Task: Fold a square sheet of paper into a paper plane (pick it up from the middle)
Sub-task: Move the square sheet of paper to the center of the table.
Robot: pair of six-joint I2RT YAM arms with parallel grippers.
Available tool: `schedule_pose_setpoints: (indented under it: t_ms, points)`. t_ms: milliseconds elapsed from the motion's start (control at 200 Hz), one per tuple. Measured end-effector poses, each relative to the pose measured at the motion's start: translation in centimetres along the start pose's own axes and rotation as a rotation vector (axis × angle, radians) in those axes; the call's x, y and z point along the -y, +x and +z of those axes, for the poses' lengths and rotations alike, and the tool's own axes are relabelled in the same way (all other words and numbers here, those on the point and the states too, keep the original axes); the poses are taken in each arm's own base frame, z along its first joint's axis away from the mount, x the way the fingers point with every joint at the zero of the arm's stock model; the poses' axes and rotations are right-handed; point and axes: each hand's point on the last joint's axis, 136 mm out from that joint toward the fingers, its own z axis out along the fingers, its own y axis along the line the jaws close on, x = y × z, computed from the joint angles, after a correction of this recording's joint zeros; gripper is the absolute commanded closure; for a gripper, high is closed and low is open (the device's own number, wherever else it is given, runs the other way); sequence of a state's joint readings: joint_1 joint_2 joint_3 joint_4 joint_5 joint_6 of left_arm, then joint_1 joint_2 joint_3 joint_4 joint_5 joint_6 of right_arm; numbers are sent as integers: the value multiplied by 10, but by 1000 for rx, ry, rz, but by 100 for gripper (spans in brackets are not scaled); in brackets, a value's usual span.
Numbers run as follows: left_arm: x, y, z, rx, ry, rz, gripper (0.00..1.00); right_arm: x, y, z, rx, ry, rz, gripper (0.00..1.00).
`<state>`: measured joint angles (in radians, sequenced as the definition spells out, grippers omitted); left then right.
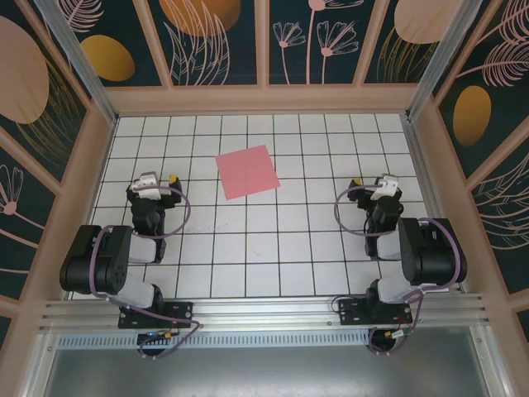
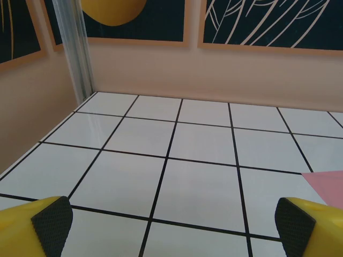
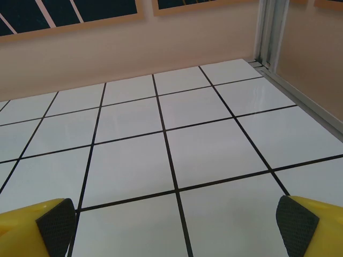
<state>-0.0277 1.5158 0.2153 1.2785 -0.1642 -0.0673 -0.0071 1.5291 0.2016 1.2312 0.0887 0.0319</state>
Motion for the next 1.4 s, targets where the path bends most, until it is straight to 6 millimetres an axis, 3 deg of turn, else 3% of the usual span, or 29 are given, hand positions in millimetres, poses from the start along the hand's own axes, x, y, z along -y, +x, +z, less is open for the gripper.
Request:
schedule_pose_setpoints:
  t_ms: [801,876,976,1121,1216,1316,1396]
  points:
    - [-1,0,0,0,-3,0,1,1,0,3,-13,-12,2,1]
    - [-3,-6,-2,7,-17,-6,1,-2,-8,6,-22,-13,-3,1]
    - [-11,-26,-9,38,-62,-34,1,-8,-37,10,-1,-3,3,1]
    - [-19,-70,-15,91,-113,-139,1,-27,-90,25,-15,5,77,1]
    - [-18,-97,-16,92,-112,-214,1,-49,-111,37,-85,-8,133,1]
    - [-13,-116,-18,63,-93,-299,1,-90,-109,44,-177,-67,155,1]
    - [-6,-123,-19,20,-63,-340,1,-133,-86,46,-285,-145,155,1]
